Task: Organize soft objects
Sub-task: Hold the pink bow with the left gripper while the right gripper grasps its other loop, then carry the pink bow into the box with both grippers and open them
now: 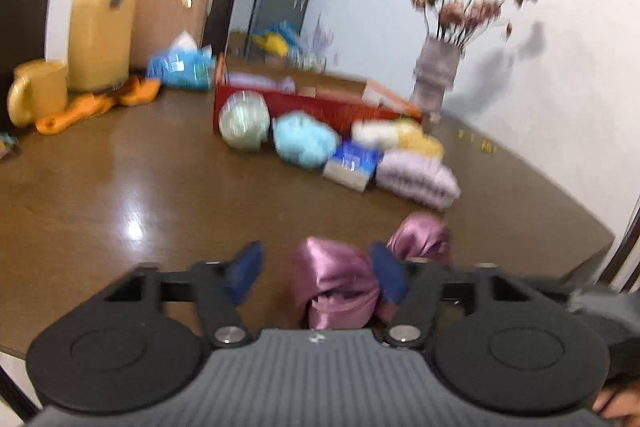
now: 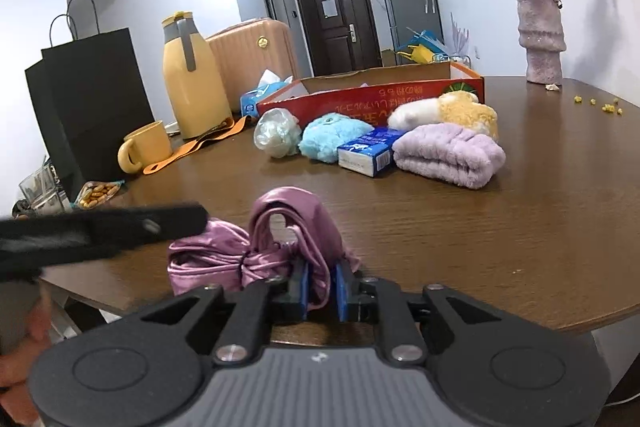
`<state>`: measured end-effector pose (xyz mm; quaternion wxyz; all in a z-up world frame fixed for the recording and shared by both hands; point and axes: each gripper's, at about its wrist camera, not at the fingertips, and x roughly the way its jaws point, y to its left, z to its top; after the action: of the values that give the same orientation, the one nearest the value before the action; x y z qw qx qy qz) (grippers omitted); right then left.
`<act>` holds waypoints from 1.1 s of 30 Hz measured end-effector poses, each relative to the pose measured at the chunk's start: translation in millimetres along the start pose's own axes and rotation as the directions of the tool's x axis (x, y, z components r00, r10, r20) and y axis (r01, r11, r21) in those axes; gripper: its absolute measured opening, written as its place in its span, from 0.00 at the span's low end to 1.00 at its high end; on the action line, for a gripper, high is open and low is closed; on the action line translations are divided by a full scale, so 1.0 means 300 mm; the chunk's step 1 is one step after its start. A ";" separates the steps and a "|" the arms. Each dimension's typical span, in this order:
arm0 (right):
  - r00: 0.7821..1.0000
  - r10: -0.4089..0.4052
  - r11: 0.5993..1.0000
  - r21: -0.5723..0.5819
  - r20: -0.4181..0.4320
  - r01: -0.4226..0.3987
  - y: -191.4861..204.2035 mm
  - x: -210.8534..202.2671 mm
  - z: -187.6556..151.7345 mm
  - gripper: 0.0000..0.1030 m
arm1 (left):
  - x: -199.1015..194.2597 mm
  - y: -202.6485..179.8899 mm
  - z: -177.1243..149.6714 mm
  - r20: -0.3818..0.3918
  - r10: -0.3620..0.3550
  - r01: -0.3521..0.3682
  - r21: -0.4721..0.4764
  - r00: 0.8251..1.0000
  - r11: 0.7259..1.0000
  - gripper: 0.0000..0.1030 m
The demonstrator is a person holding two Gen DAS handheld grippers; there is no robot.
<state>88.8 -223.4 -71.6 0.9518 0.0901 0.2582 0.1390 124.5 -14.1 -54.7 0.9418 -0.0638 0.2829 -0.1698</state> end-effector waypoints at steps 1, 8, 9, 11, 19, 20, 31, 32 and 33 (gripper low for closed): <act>1.000 0.001 1.000 -0.010 0.010 -0.001 0.000 -0.007 0.005 0.20 | 0.012 0.001 -0.007 -0.015 -0.004 0.004 -0.003 1.000 1.000 0.40; 0.996 0.066 0.998 -0.015 0.055 -0.066 -0.013 -0.044 0.053 0.52 | 0.013 0.005 -0.026 -0.004 -0.004 0.004 0.001 1.000 1.000 0.37; 0.994 0.085 0.996 -0.012 0.066 -0.084 -0.013 -0.051 0.061 0.55 | 0.017 0.001 -0.025 -0.003 -0.002 0.002 0.003 1.000 1.000 0.37; 0.989 0.112 0.994 -0.006 0.095 -0.111 -0.009 -0.061 0.074 0.55 | 0.019 -0.004 -0.025 -0.002 0.002 -0.002 0.010 1.000 1.000 0.37; 0.998 0.041 0.998 0.045 0.043 -0.042 -0.023 0.062 0.091 0.35 | 0.015 -0.004 -0.031 0.002 -0.001 0.001 0.013 1.000 1.000 0.39; 0.999 0.047 0.997 0.065 0.021 -0.048 -0.033 0.074 0.076 0.34 | 0.011 -0.002 -0.032 0.004 0.000 0.000 0.013 1.000 1.000 0.44; 0.998 0.020 1.000 0.005 0.052 -0.021 -0.024 0.069 -0.019 0.32 | 0.005 0.019 -0.051 -0.022 -0.084 0.084 -0.001 0.996 0.996 0.30; 0.998 0.016 1.000 -0.009 0.054 -0.016 -0.016 0.067 -0.019 0.30 | 0.006 0.018 -0.053 -0.020 -0.085 0.085 0.001 0.996 0.996 0.29; 0.998 0.019 1.000 -0.023 0.054 -0.017 -0.009 0.066 -0.018 0.26 | 0.007 0.018 -0.054 -0.019 -0.087 0.087 0.000 0.996 0.996 0.28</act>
<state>103.0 -219.3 -86.2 0.9581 0.0852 0.2300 0.1480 118.6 -10.3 -70.5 0.9308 -0.0740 0.2887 -0.2117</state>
